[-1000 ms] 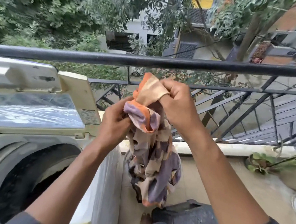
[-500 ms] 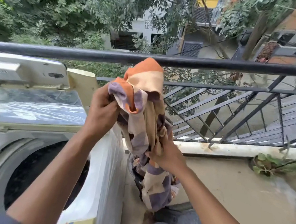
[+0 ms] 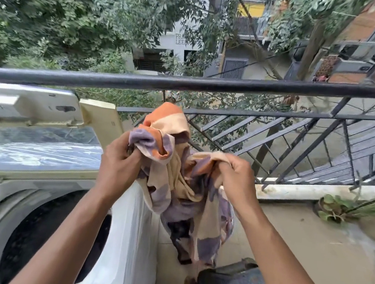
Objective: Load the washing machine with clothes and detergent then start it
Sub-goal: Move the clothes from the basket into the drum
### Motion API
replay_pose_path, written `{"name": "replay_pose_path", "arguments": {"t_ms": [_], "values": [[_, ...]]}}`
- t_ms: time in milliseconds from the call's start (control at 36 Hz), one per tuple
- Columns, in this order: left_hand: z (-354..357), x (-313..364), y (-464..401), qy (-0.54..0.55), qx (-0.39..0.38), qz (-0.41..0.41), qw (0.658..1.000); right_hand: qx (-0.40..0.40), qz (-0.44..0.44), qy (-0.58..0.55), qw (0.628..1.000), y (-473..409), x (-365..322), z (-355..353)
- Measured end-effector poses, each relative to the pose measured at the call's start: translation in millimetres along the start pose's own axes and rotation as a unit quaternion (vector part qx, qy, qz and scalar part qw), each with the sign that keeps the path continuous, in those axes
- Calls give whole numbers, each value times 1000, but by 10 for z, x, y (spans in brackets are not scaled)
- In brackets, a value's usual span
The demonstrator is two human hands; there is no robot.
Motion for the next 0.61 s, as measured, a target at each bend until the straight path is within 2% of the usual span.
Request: {"name": "replay_pose_path", "arguments": {"t_ms": [111,167,250,306,361,389,472,611], "values": [[-16,2,19,9,-29,-24,999,27,-44,-129,990,47,-553,-121],[-24,4,8,30,-93,-45,994,13,-62,-227,972,112,-821,-163],[30,91,74,18,-195,-22,980,-34,-106,-343,933,232,-1094,-170],[111,182,117,-2,-178,22,984,-75,-125,-372,917,316,-1164,-113],[173,276,111,-17,-118,95,988,-98,-145,-375,910,372,-1170,-38],[186,271,95,-11,-99,104,990,-102,-146,-369,912,377,-1148,5],[171,86,22,16,-73,28,997,-92,-127,-318,935,334,-1069,94],[107,46,-37,38,-31,45,998,-66,-139,-230,961,247,-758,101]]}}
Point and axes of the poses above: each hand's wrist, its own y-axis away from the middle knuckle, its own z-axis out of the palm, x = y × z, the point moved 1 cm from there along -y, towards the middle knuckle, and after that the axes turned 12 degrees about x, right-handed, at the moved point
